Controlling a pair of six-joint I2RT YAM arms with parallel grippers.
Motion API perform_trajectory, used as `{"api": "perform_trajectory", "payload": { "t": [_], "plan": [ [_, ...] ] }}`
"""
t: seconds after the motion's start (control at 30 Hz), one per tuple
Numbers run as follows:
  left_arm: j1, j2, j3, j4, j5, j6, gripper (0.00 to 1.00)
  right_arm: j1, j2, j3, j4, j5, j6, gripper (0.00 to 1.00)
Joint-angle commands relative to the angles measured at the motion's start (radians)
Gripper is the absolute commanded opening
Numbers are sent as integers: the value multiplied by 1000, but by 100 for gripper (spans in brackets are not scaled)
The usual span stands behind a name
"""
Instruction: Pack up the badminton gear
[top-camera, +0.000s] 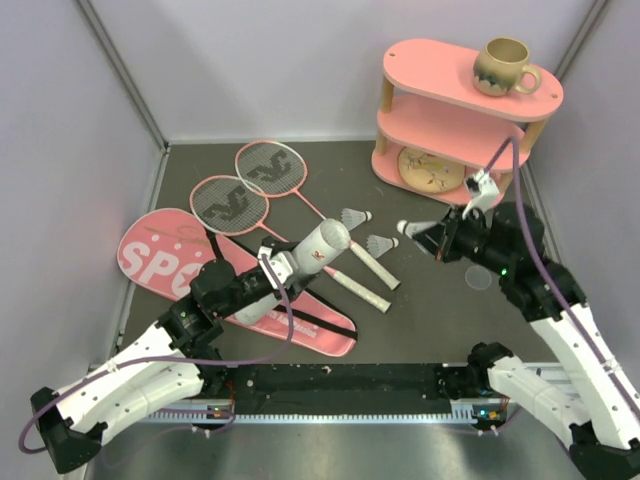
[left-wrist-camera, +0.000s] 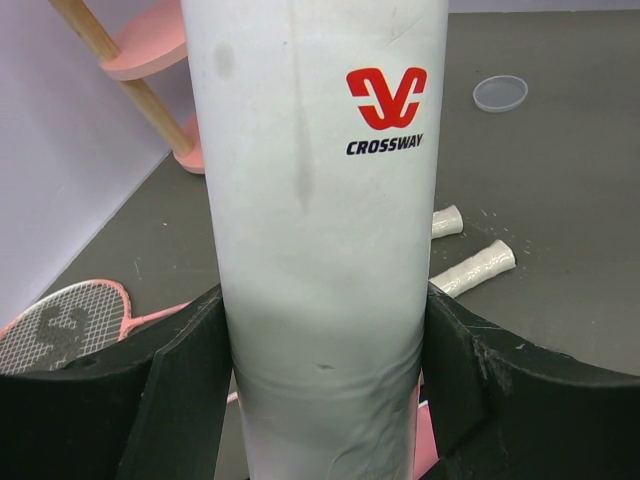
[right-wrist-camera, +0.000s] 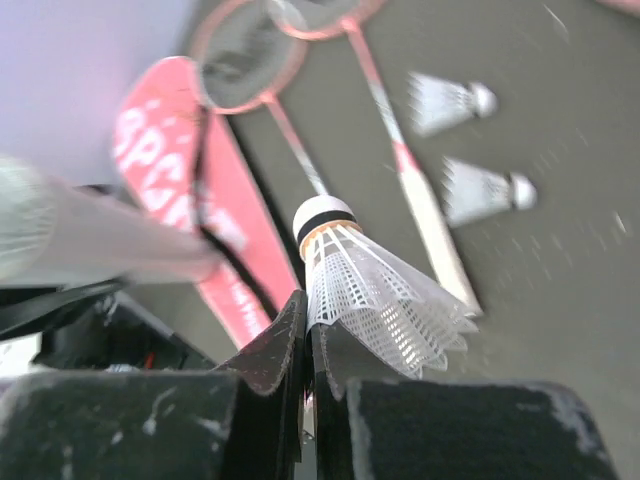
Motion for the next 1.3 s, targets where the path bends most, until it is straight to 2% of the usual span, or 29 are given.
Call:
{"api": "perform_trajectory", "payload": {
  "t": [0.0, 0.03, 0.17, 0.23, 0.5, 0.6, 0.63, 0.73, 0.83, 1.0, 1.27],
  "plan": [
    [-2, 2, 6, 24, 14, -4, 9, -1, 100, 227, 1, -398, -230, 0],
    [-4, 2, 6, 26, 19, -5, 9, 8, 150, 258, -33, -475, -245, 0],
    [-5, 8, 2, 26, 42, -2, 9, 115, 238, 433, -90, -453, -273, 0],
    [-7, 13, 2, 24, 54, -2, 9, 183, 273, 468, -88, -421, -271, 0],
    [-8, 15, 2, 23, 71, 1, 9, 290, 444, 586, -90, -463, -234, 1],
    [-8, 12, 2, 23, 73, 3, 9, 312, 488, 613, -88, -463, -218, 17],
    [-10, 13, 4, 21, 74, 3, 9, 312, 494, 616, -85, -465, -210, 32],
    [-10, 10, 2, 23, 76, 1, 9, 313, 501, 608, -38, -488, -182, 54],
    [-10, 10, 2, 21, 77, 0, 9, 313, 493, 574, 31, -520, -123, 62],
    [-11, 9, 2, 23, 76, 1, 9, 316, 521, 515, 180, -609, -35, 64],
    [-10, 5, 2, 23, 65, 3, 9, 387, 576, 436, 263, -588, -6, 65]
  ]
}}
